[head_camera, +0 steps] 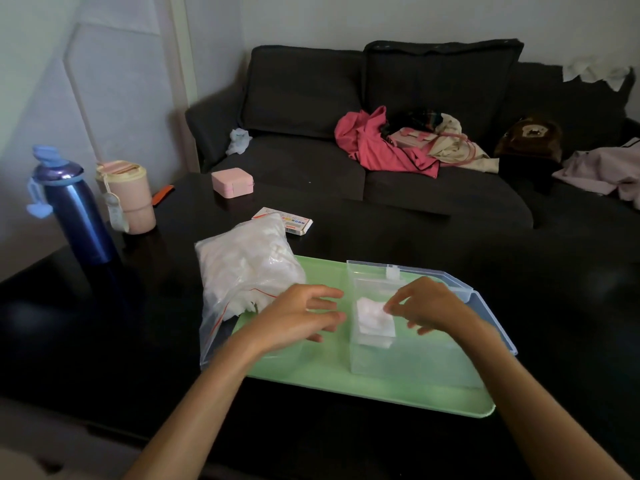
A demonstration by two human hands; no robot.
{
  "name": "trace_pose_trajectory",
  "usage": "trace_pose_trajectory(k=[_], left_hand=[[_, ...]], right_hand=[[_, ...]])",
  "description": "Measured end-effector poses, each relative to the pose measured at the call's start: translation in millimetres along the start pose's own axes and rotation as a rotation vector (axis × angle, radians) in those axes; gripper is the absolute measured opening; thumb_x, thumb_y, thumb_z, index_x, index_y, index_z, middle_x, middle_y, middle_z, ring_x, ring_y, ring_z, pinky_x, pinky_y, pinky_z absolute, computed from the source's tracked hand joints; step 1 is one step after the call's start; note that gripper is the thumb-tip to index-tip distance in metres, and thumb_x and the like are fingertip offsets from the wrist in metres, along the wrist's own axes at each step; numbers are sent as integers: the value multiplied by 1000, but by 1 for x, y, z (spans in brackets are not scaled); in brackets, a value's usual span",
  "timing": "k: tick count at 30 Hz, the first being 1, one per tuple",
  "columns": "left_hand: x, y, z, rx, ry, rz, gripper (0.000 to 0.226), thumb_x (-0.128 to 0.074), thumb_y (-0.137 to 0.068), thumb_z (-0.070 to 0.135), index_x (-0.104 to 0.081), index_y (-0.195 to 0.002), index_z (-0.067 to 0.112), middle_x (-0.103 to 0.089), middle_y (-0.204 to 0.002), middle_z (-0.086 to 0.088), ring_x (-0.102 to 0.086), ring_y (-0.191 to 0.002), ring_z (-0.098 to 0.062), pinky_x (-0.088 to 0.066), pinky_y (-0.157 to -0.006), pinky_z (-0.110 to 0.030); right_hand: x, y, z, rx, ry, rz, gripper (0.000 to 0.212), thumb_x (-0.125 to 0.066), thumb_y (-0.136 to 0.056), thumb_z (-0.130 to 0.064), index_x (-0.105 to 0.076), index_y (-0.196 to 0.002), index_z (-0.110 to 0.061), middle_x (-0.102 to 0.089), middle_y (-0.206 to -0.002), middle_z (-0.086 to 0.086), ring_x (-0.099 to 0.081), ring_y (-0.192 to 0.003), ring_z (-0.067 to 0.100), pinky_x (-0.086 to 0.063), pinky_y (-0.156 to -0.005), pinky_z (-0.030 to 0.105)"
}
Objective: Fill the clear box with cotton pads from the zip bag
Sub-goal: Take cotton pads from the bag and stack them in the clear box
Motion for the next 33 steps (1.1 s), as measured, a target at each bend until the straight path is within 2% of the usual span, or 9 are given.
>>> trace_pose_trajectory(k=[3, 6, 10, 14, 19, 22, 24, 31, 33], left_hand=[[39, 21, 2, -152, 53, 279, 16, -73, -78, 7, -72, -88, 19, -74, -85, 3, -69, -70, -4, -46, -50, -11], [77, 39, -12, -190, 7, 534, 34, -85, -63, 9, -68, -89, 22, -72, -92, 10, -67, -80, -4, -50, -64, -15], [93, 41, -50, -4, -326, 481, 88, -90, -57, 25, -48, -134, 22, -51, -134, 0, -49, -123, -17, -39, -103, -31], [81, 23, -64, -136, -528, 385, 66, -64, -85, 40, -34, -143, 30, -25, -154, 5, -21, -142, -13, -20, -114, -27], [78, 15, -64, -100, -787, 279, 42, -31, -99, 44, -48, -137, 33, -27, -154, 10, -18, -144, -12, -21, -115, -33], [79, 26, -53, -11, -738, 351, 44, -28, -92, 60, -62, -113, 41, -62, -116, 16, -56, -110, -11, -46, -88, -35], [78, 34, -48, 30, -736, 364, 57, -24, -79, 74, -64, -102, 41, -65, -98, 16, -60, -93, -11, -44, -76, -33], [77, 14, -47, -34, -355, 309, 34, -43, -94, 47, -64, -71, 61, -41, -135, 27, -24, -135, -3, -10, -116, -33], [72, 5, -50, -1, -386, 374, 32, -37, -99, 41, -64, -92, 55, -32, -146, 20, -18, -140, -8, -8, -117, -34]], right_hand=[[14, 20, -29, 108, -4, 113, 11, -67, -83, -36, -63, -73, -36, -71, -92, -2, -68, -79, 18, -57, -79, 40], [2, 42, -73, 255, -70, 154, 8, -68, -81, -36, -64, -74, -36, -69, -84, -7, -65, -76, 11, -55, -77, 35], [-27, 49, -112, 304, -10, 177, 28, -79, -70, -32, -57, -86, -27, -61, -87, -5, -58, -85, 16, -44, -68, 29], [-57, 36, -109, 256, 128, 46, 52, -75, -74, -29, -46, -116, -20, -52, -113, 1, -52, -105, 24, -41, -79, 31], [-63, 17, -107, 307, -28, 229, 19, -57, -89, -22, -71, -103, -20, -71, -101, 2, -65, -94, 24, -49, -82, 30], [-60, 9, -114, 356, -206, 245, 17, -59, -89, -23, -74, -97, -21, -72, -92, -1, -67, -81, 20, -52, -78, 33], [-62, 4, -117, 388, -249, 244, 16, -59, -89, -21, -74, -95, -22, -72, -88, -3, -67, -76, 17, -52, -77, 32], [-57, 5, -102, 341, -351, 213, 36, -63, -85, -6, -61, -118, -19, -64, -111, -2, -65, -87, 15, -51, -86, 32], [-54, 13, -98, 360, -303, 274, 41, -66, -81, -5, -56, -118, -21, -57, -110, -8, -63, -87, 13, -51, -82, 32]])
Point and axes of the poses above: each hand's wrist, its own y-axis away from the middle knuckle, its own x-axis out of the back of the hand, z = x × y, the point moved 1 cm from there along -y, towards the middle knuckle
